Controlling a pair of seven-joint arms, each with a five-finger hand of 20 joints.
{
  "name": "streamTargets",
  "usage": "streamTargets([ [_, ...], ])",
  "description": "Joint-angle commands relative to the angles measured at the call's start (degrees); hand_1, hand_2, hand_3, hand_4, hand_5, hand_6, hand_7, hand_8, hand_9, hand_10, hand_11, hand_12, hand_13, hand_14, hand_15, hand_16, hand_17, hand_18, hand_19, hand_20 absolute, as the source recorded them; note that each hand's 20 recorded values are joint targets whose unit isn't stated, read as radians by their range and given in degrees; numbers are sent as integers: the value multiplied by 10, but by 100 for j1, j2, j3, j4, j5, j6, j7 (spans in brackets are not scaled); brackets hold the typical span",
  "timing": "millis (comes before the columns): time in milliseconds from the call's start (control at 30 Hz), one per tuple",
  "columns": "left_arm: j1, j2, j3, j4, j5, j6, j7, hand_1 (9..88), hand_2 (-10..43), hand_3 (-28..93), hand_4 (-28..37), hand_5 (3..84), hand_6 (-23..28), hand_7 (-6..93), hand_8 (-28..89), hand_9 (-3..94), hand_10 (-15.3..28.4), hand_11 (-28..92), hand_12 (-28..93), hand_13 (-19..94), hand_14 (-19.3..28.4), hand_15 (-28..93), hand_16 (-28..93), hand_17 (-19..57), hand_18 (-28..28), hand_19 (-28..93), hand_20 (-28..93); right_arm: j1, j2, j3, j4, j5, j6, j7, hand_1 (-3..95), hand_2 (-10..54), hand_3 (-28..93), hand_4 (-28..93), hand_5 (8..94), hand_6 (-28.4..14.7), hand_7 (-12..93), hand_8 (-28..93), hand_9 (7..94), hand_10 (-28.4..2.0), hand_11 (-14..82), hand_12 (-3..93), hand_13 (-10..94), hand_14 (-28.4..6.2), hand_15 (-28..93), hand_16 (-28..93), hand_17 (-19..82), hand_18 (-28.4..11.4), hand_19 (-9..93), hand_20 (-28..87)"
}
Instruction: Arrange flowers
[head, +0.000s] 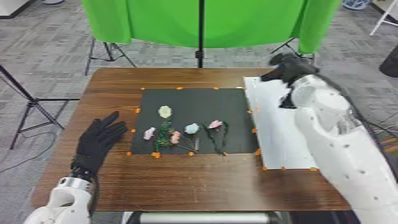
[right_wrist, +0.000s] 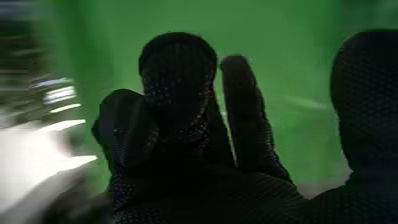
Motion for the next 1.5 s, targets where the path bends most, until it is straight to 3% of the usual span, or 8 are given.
streamTargets([
  [33,52,-23,24,18,48,-67,-122,195,-18,634,-244,417,46,41,-35,421,138,119,157,318,172,85,75,23,146,31,179,-16,-275,755,847,-912,-1325,243,271,-95,559,-107,429,7,50,-59,573,-195,73,147,849,-47,537,313,571,-126,922,473],
  [567,-62,-40,103,79,54,-118,-128,196,-18,633,-245,417,47,43,-37,421,138,125,153,317,173,89,72,23,146,34,177,100,-1046,1323,2112,-1824,-412,-405,267,-95,576,-114,390,25,68,-64,563,-192,72,143,860,-47,535,317,576,-126,927,463],
  [700,-66,-64,113,91,60,-125,-119,196,-18,634,-246,417,47,43,-37,421,138,125,153,317,173,89,72,23,146,34,177,-51,-1092,1414,2252,-2071,69,-700,363,-95,611,-137,433,31,110,-83,619,-168,86,148,879,-32,535,317,594,-116,930,461],
  [767,-38,-71,91,79,55,-121,-102,196,-18,634,-245,417,46,43,-37,421,138,125,153,317,173,90,72,23,146,34,177,-174,-1013,1331,2191,-2028,314,-699,432,-95,623,-155,507,34,143,-101,693,-142,117,152,902,-23,542,323,617,-109,932,482],
  [933,19,-77,40,53,49,-84,-62,195,-18,635,-245,417,46,43,-37,421,138,125,152,317,173,90,72,23,146,34,177,-408,-594,929,1732,-1497,913,-684,600,-95,526,-145,682,21,182,11,858,-92,69,286,934,-10,567,331,660,-101,932,533],
  [1033,21,-76,35,51,58,-106,-76,196,-17,634,-245,417,46,43,-37,421,137,127,153,317,172,90,71,23,146,35,177,-575,-165,561,1127,-781,1248,-529,642,-95,516,-142,764,13,194,54,914,-84,97,322,937,-6,596,317,675,-99,932,546],
  [1267,26,-69,29,43,62,-111,-88,196,-17,633,-244,418,46,44,-37,421,138,127,153,317,172,89,71,22,146,34,177,-1221,578,-12,-667,531,1234,-510,647,-95,517,-143,778,9,196,57,922,-84,122,324,937,-2,610,308,680,-98,932,552],
  [1500,8,-79,39,47,61,-116,-94,196,-19,635,-244,417,46,45,-38,421,138,127,153,317,173,91,72,22,147,36,177,-1717,592,-417,-1463,1073,741,-614,645,-95,519,-141,778,9,198,57,919,-83,115,327,937,-1,612,308,681,-96,932,559],
])
